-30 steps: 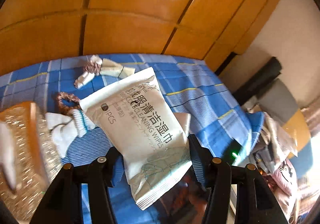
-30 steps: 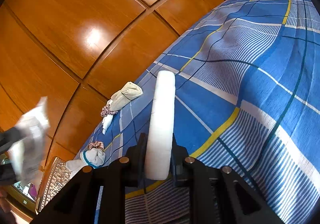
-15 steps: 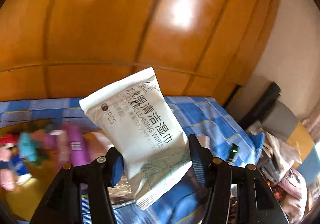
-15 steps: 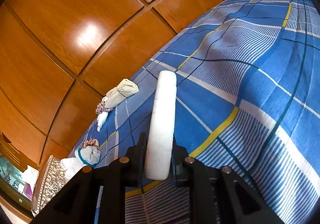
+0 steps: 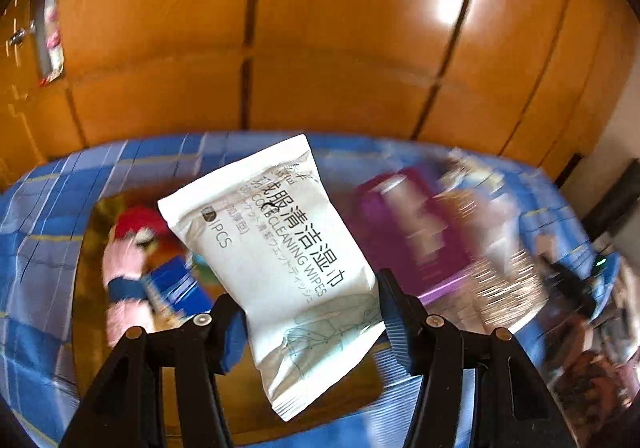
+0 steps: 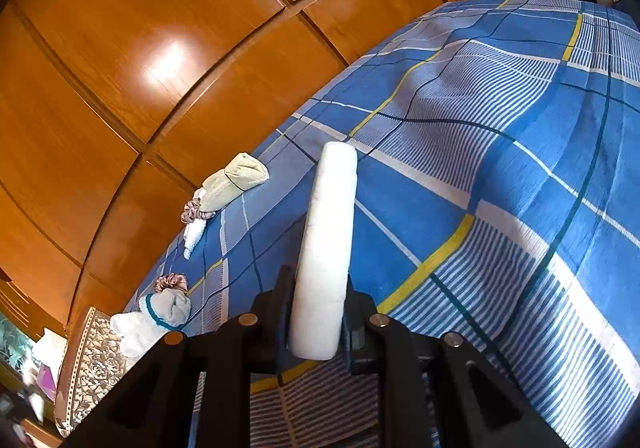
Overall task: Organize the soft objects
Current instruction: 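Put the wipes pack in the tray with left gripper while right gripper holds roll, then lower the white rolled towel into the gold tray and open the right gripper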
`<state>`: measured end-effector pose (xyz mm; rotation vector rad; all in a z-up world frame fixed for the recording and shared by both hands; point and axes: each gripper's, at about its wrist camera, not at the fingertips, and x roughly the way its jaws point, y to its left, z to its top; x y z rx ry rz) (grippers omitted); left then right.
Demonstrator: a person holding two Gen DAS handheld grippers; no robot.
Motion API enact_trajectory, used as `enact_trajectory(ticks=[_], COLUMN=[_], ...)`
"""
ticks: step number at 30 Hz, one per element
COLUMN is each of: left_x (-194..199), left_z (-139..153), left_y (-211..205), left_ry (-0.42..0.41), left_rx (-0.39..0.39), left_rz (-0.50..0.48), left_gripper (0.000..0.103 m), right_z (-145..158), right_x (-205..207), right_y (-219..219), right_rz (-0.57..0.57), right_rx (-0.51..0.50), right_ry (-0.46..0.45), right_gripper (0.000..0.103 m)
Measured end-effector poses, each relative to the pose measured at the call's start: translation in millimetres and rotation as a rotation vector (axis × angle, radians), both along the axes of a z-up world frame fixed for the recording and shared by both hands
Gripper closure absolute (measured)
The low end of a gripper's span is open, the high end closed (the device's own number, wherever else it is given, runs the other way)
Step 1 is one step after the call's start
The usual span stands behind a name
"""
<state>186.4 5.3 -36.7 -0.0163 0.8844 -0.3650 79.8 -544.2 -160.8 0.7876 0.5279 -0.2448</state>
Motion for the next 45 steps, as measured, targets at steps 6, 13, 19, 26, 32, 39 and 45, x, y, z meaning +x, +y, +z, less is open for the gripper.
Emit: enact_trajectory(ticks=[6,13,19,26,32,39,45], left_x=[24.9,46.8,58.0,30.9,-3.2,-41.1,-60.1], left_z=[-53.5,-88.5,-98.3,-70.4,-56.4,-52.9,-48.4], left_y=[-0.2,-9.4,-8.5,18.1,45.6,68.8,88.9], left_ry=[0.105,0.150,0.182,0.086,0.026,-0.016,-0.052], left_rx=[0.084,0.143,0.152,0.081,-0.018,-0.026,-0.035], left_rz=[-0.031,-0.085,-0.063,0.056,0.186,0.279,0.334], left_gripper=[0.045,0.044,0.035,0.006,0.005,0.005,0.005], right_z=[9.1,48.3,90.1,135.3,174.8,208.1,208.8], right_x=[3.7,8.9,1.6,-13.7,-18.8,-12.3,-1.4], right_y=[1.6,32.2,74.2,119.6,164.2,249.2,341.7], right_rz=[-0.002,0.074,0.148,0.206,0.283,0.478,0.735], right_rx=[-0.024,-0.167,-0.263,-0.296,-0.279,-0.326,-0.325], right_ry=[0.043,0.046,-0.016,-0.117,-0.206,-0.246,-0.238], right_gripper=[0.083,0.084,0.084,0.084,0.084,0.084,0.084])
